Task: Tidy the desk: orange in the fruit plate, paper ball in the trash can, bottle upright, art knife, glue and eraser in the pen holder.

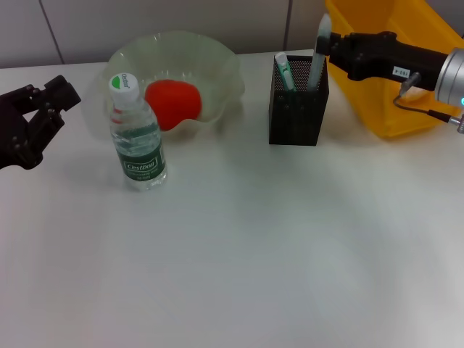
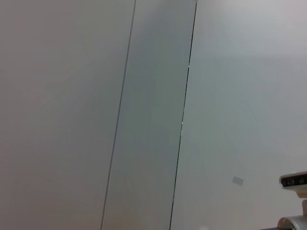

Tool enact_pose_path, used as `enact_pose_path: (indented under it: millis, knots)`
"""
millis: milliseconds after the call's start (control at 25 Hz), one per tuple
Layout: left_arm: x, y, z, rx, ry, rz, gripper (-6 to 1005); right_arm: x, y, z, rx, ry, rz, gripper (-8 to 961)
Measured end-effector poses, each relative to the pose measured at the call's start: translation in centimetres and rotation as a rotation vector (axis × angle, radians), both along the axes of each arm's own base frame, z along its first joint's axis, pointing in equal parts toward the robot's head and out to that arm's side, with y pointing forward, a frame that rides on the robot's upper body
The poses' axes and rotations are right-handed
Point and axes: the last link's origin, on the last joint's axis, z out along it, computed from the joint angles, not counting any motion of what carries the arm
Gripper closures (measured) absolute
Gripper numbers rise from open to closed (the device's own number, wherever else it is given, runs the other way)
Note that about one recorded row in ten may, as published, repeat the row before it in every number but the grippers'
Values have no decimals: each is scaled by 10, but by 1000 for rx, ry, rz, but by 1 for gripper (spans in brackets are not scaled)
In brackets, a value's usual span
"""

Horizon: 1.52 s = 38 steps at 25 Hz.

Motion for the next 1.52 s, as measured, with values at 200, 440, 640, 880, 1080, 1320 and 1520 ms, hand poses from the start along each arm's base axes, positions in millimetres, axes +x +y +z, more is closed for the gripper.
enact_pose_path:
  millis: [200,440,640,880,1080,1320,1520]
  knots:
    - [0,0,0,1,-1,0,869,1,0,0,-7,-10,-5,802]
    - [0,0,0,0,-1,-2,869,2,0,3,2,-8,-8,801]
    - [0,-1,0,0,-2,-1,869,2,1,4,-2,-3,-13,800]
    - [0,-1,0,0,-2,-2,870,1,2,5,-7,1,-20,798]
    - [0,-1,0,0,-2,-2,870,4,5,5,-35,-1,-64,797]
    - [0,-1,0,0,-1,-4,869,4,8,5,-60,-18,-90,795]
    - [0,-2,1,1,-2,-5,870,1,9,6,-57,-22,-81,565]
